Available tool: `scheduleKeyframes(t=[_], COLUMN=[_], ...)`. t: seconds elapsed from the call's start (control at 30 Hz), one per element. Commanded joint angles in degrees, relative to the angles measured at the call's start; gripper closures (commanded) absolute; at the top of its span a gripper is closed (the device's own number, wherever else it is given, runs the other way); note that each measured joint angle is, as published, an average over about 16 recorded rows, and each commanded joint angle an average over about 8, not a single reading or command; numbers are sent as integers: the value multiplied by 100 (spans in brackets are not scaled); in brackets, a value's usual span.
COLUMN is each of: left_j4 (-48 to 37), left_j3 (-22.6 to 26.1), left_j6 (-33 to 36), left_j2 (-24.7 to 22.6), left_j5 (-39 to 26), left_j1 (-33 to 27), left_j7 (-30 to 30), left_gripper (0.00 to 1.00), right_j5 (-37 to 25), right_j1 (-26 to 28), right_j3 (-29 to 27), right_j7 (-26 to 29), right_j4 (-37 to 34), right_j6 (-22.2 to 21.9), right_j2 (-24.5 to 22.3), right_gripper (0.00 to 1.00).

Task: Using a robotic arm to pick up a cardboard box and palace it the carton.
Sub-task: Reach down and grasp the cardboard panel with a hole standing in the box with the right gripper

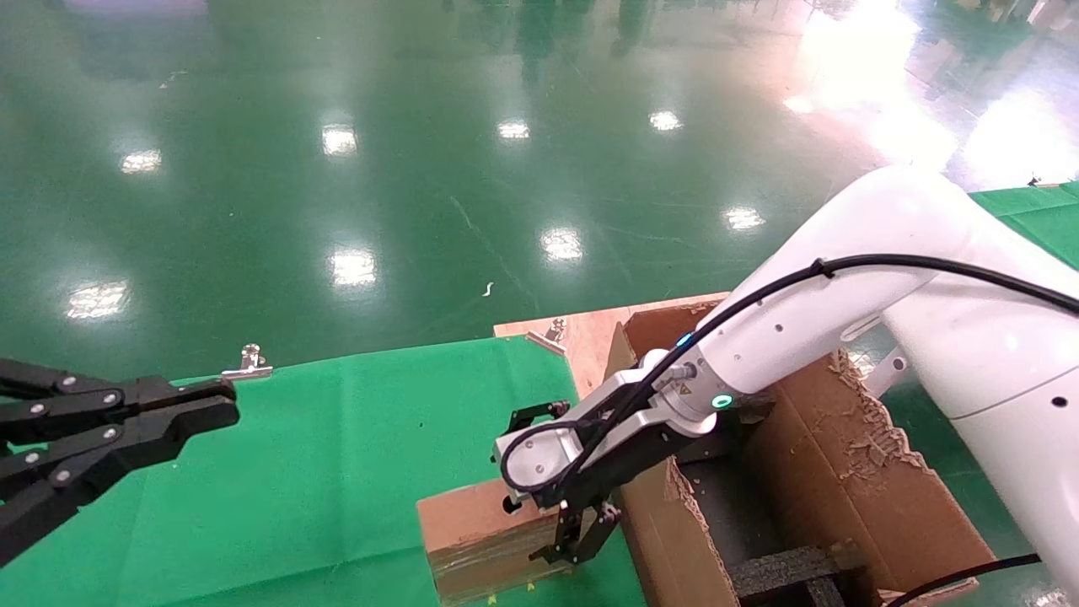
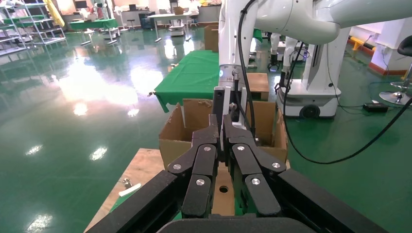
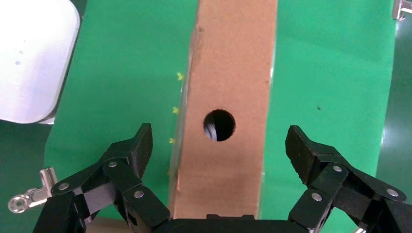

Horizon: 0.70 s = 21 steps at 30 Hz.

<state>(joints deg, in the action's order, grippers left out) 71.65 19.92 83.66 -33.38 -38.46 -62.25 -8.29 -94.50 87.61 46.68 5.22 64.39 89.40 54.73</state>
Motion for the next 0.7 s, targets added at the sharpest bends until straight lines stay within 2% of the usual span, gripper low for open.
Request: scheduleKeyframes(t=[0.03, 0.7], left_j4=[-1, -1], left_j3=[0, 0], left_j6=[-1, -1], left_j2=[0, 0], left_j5=[0, 0], left_j1=[0, 0], left_j7=[0, 0], left_gripper=[0, 0], right_j5=[-23, 15], right_j1=[17, -8], right_j3=[43, -14], right_j7=[2, -8], right_j4=[-29, 17], right_j6=[13, -8], right_j2=[31, -14], right_gripper=[100, 100])
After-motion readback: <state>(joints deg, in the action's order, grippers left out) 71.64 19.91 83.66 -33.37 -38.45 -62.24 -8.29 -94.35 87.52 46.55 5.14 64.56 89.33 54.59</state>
